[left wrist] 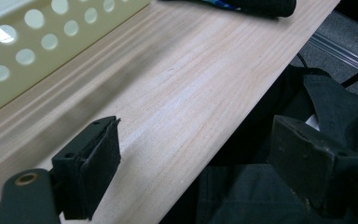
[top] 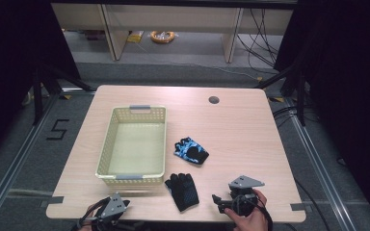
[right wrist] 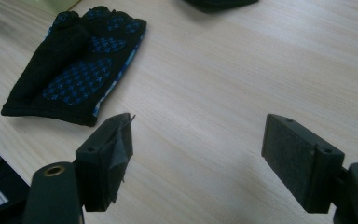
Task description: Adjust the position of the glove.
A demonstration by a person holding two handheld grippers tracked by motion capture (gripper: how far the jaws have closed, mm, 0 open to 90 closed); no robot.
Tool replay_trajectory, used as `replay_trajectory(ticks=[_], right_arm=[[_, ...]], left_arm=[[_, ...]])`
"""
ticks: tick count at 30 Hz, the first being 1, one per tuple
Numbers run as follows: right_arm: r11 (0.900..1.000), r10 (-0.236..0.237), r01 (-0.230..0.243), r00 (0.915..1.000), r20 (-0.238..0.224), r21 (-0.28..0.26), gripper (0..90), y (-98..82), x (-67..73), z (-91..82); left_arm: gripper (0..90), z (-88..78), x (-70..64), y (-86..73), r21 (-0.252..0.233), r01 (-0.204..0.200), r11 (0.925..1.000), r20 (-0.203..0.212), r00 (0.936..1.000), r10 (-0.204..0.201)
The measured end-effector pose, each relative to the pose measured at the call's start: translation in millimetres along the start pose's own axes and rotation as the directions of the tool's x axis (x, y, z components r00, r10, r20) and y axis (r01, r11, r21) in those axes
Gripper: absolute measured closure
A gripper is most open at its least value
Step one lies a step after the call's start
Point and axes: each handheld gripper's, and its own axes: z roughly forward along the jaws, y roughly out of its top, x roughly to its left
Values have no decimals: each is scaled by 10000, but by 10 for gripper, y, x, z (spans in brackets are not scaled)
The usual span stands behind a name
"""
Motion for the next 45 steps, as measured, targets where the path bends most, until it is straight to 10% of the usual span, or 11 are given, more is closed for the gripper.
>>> replay_trajectory(ticks=[45], right_arm=[[9954,-751,704,9945,-723,-653,369,256,285,229]], left_arm=[[160,9,-12,4,-25,0,10000,65,10000,0]])
